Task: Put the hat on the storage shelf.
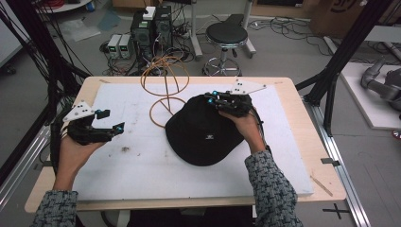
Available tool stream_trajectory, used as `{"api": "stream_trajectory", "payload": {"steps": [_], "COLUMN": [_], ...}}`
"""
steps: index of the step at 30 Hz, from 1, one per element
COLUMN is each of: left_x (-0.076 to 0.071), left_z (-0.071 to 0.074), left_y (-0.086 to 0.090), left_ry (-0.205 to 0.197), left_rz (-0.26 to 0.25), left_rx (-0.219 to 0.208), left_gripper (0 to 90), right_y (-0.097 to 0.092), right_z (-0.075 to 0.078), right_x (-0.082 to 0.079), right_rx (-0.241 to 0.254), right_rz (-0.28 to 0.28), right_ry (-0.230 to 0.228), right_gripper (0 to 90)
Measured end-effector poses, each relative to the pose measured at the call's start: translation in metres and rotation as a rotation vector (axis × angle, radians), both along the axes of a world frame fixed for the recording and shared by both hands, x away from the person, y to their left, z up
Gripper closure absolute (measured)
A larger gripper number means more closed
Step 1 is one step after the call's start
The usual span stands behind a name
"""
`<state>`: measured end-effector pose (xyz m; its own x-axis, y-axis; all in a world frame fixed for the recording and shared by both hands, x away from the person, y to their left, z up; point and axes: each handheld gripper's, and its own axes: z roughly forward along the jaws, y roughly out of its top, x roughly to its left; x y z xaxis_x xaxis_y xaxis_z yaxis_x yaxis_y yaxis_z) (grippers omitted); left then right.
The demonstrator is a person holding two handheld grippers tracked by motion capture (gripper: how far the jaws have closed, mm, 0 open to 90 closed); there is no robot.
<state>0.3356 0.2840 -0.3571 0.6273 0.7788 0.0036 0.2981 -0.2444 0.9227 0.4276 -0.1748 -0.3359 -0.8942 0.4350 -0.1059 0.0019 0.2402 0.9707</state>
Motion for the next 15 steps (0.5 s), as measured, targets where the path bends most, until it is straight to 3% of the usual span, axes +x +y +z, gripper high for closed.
{"api": "stream_trajectory", "payload": {"steps": [15], "left_x": [0.000], "left_z": [0.000], "left_y": [0.001], "left_ry": [-0.001], "left_rz": [0.004], "left_rx": [0.000], "left_gripper": [22.1], "right_y": [-0.045], "right_z": [0.021], "right_x": [-0.012], "right_rx": [0.051], "right_rz": [-0.090], "right_ry": [-0.044], "right_gripper": [87.3]}}
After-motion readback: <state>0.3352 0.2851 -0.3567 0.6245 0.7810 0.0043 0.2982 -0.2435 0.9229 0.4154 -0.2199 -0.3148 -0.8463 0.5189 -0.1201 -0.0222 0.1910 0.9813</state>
